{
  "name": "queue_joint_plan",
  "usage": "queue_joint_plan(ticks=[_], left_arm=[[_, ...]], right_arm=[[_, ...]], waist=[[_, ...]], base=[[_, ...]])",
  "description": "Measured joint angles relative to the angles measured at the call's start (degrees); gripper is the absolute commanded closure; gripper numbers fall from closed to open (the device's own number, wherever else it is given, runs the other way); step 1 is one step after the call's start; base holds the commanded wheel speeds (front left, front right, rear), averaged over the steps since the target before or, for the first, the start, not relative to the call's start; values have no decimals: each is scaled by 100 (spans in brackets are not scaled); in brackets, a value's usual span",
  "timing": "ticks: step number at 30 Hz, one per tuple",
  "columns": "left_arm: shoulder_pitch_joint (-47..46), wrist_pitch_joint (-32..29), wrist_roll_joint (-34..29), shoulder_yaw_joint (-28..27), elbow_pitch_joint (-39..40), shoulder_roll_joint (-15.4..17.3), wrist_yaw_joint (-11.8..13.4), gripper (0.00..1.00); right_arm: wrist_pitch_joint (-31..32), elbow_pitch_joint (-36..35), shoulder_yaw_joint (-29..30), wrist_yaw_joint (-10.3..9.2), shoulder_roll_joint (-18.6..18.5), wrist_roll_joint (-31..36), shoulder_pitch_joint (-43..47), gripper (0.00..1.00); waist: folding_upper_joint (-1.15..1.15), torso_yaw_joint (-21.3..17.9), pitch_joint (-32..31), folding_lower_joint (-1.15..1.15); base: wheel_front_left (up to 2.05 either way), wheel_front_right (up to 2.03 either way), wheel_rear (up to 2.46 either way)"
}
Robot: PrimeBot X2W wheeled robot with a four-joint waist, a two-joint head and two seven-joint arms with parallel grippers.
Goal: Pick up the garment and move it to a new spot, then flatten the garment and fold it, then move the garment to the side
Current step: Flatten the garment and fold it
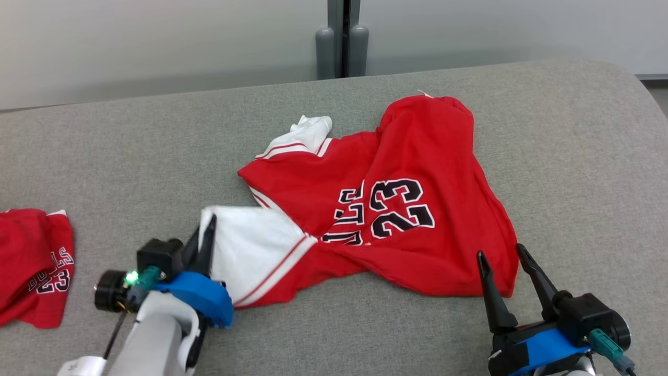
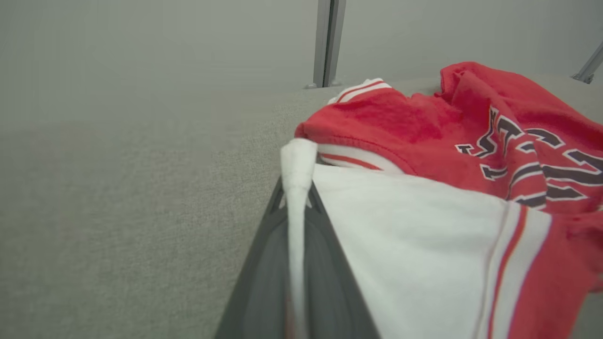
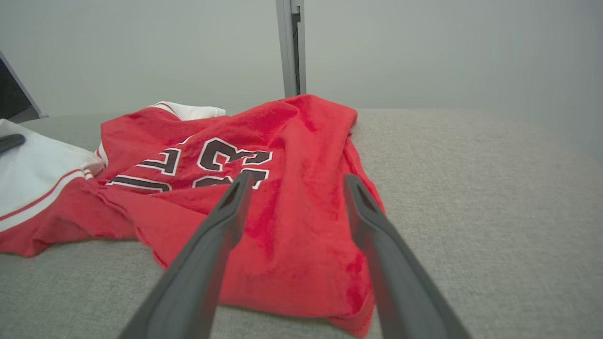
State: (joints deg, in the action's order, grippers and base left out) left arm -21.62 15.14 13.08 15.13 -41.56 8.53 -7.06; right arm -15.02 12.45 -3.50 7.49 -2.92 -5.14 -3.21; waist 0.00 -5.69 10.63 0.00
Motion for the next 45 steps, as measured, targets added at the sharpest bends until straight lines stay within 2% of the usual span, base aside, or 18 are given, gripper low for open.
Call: queue_joint_plan(ticks=[7, 12, 17, 23, 31, 32, 33, 34, 39, 45], left_arm=[[-143, -1, -163, -288, 777, 76, 29, 100], [94, 0, -342, -102, 1412, 62, 9, 100], [796, 0, -471, 527, 1901, 118, -11, 100], [1611, 0, -347, 1432, 2224, 457, -37, 100], [2218, -2, 40, 2061, 2282, 811, -37, 100], [2270, -27, 105, 2127, 2257, 849, -37, 93], [2321, -33, 167, 2178, 2243, 878, -37, 17], [2351, -33, 193, 2187, 2252, 892, -37, 0], [2365, -22, 261, 2042, 2585, 889, 7, 0], [2409, -15, 237, 1583, 3287, 889, 104, 0]], right_arm=[[0, 3, 16, 0, 0, -19, -1, 0], [-1, -9, 38, 0, 0, -69, 26, 0], [-1, -15, 44, 0, 2, -101, 112, 0], [-1, -2, 83, 0, 1, -105, 159, 0], [-1, 31, 124, 0, 2, -98, 230, 0], [-1, 36, 137, 0, 2, -99, 232, 0], [-1, 38, 146, 0, 2, -99, 234, 0], [-1, 45, 147, 0, 2, -99, 240, 0], [-1, 92, 155, 0, 2, -99, 292, 0], [-1, 96, 177, 0, 2, -96, 295, 0]], waist=[[0, 71, -34, 0], [0, 171, -79, 0], [0, 320, -161, 0], [0, 531, -266, 0], [0, 729, -384, 0], [0, 744, -400, 0], [0, 758, -416, 0], [0, 771, -429, 0], [0, 800, -494, 0], [0, 766, -507, 1]], base=[[0, 0, 0], [0, 0, 0], [0, 0, 0], [0, 0, 0], [0, 0, 0], [0, 0, 0], [0, 0, 0], [0, 0, 0], [0, 0, 0], [0, 0, 0]])
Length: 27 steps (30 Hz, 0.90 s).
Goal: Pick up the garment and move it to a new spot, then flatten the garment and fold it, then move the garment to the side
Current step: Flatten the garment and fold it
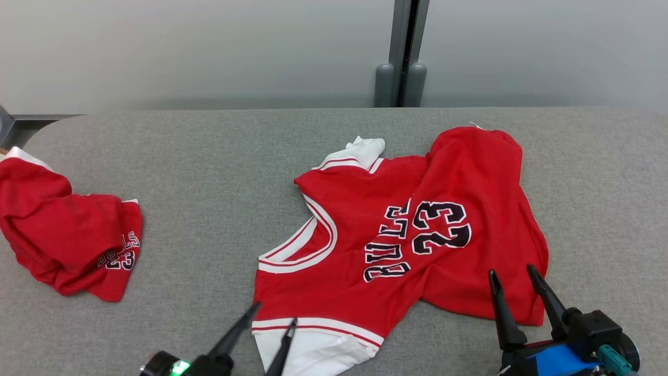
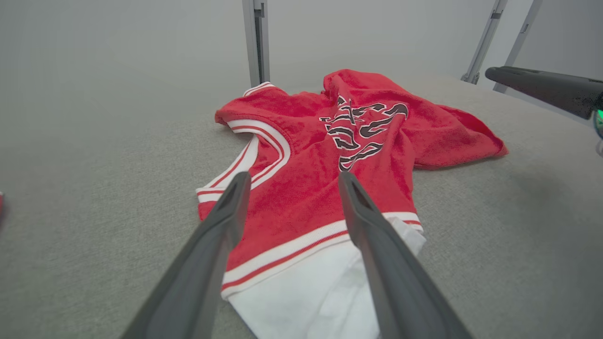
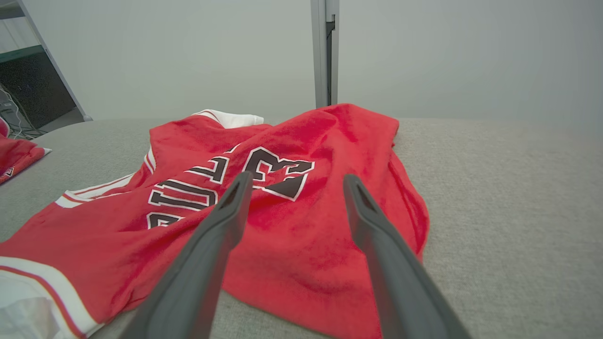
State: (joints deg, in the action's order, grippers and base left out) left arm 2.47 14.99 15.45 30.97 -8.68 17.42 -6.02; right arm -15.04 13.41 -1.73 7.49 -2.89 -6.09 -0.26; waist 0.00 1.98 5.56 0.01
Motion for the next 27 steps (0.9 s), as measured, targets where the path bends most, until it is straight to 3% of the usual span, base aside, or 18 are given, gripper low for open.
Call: queue_joint_plan(ticks=[6, 15, 27], left_arm=[[-269, 1, -55, -615, 56, -35, 197, 0], [-985, 3, -138, -1216, -448, -137, 155, 0], [-1416, 7, -202, -1366, -1825, -322, -31, 0]], right_arm=[[0, 5, -51, 0, 0, 7, -19, 0], [0, -29, -68, 0, 0, 47, -201, 0], [0, -79, -51, 0, 0, 42, -321, 0]], waist=[[0, -104, 49, -1], [0, -377, 244, -1], [0, -714, 548, -1]], base=[[0, 0, 0], [0, 0, 0], [0, 0, 0]])
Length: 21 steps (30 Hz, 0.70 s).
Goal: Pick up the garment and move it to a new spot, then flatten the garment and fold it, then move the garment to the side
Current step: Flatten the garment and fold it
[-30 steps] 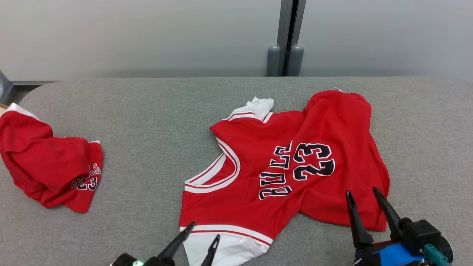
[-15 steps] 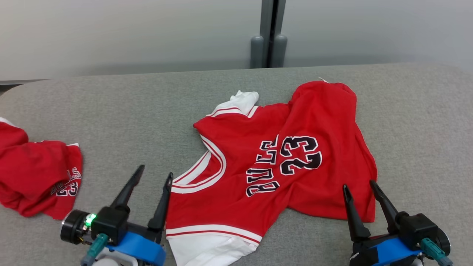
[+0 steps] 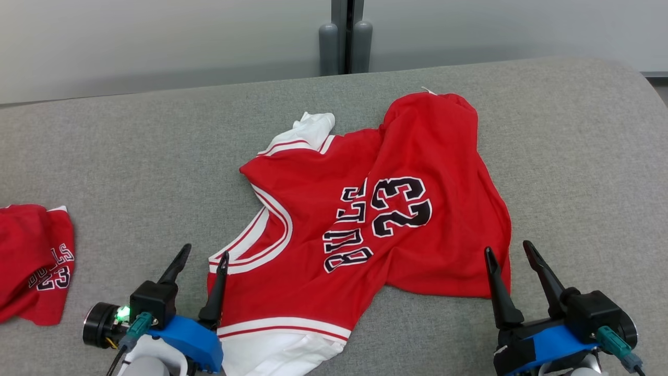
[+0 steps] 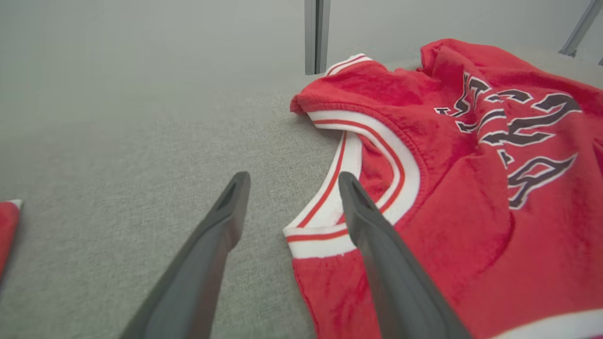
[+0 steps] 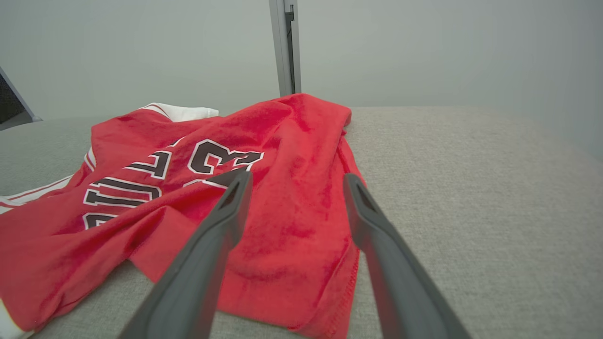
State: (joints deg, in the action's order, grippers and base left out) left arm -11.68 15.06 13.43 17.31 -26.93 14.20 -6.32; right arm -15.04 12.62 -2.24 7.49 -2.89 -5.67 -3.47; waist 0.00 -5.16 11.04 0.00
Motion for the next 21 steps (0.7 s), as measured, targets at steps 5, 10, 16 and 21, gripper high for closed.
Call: queue_joint_plan(ticks=[5, 10, 16, 21], left_arm=[[-102, 0, 29, 68, -638, -37, -55, 0], [-227, 4, 82, 265, -1152, -80, -78, 0], [-470, 25, 258, 511, -1460, -159, -79, 0], [-638, 26, 487, 788, -1602, -194, -79, 78]], right_arm=[[0, -4, -9, 0, 0, -2, -37, 0], [0, 4, -7, -1, 0, -2, -64, 0], [0, 14, -25, 0, 0, -2, -99, 0], [0, 23, -32, 0, 0, -14, -108, 0]], waist=[[0, -43, 52, 0], [0, -62, 75, 0], [0, -94, 100, 0], [0, -107, 98, 0]], base=[[0, 0, 0], [0, 0, 0], [0, 0, 0], [0, 0, 0]])
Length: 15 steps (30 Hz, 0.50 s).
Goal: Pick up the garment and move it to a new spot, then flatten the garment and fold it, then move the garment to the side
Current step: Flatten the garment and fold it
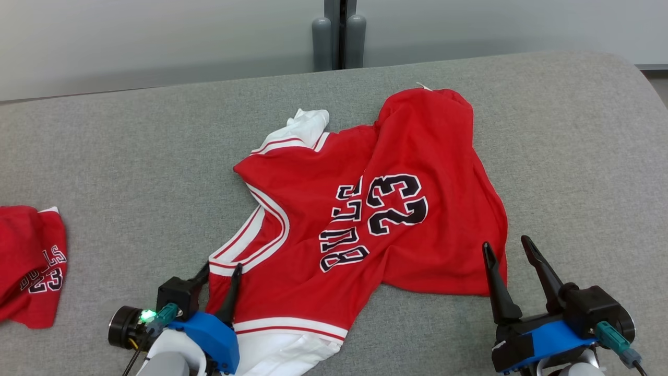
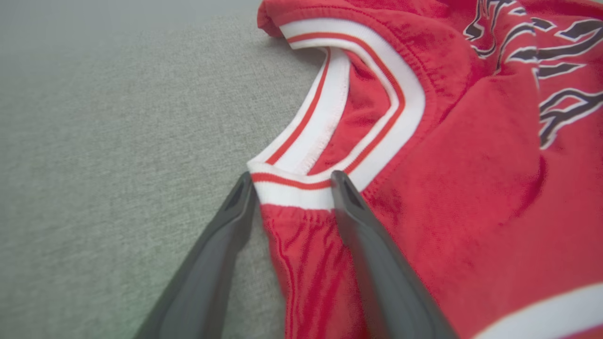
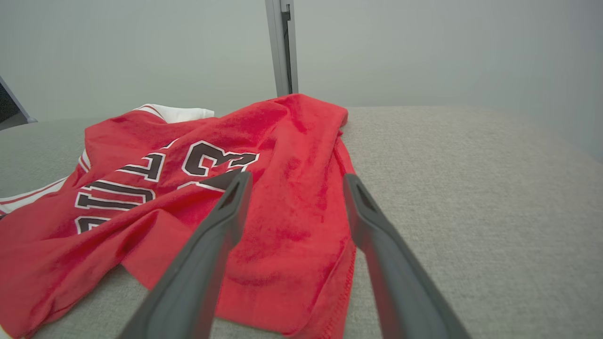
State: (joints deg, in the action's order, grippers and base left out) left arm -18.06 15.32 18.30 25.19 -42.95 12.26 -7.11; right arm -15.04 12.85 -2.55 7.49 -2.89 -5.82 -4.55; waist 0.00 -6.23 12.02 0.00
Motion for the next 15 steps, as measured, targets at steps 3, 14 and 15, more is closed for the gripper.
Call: queue_joint_plan(ticks=[3, 14, 15], left_arm=[[-47, -9, 66, -4, 34, -12, -29, 100], [-54, -18, 65, -1205, 630, 304, 208, 100], [-19, -19, 32, -1282, 644, 319, 222, 100]], right_arm=[[0, 0, -2, 0, 0, -26, 0, 0], [0, 74, 64, 0, 0, -20, 15, 0], [0, 88, 74, 0, 0, -12, 15, 0]], waist=[[0, 16, -13, 0], [0, 100, -104, 0], [0, 98, -114, 0]], base=[[0, 0, 0], [0, 0, 0], [0, 0, 0]])
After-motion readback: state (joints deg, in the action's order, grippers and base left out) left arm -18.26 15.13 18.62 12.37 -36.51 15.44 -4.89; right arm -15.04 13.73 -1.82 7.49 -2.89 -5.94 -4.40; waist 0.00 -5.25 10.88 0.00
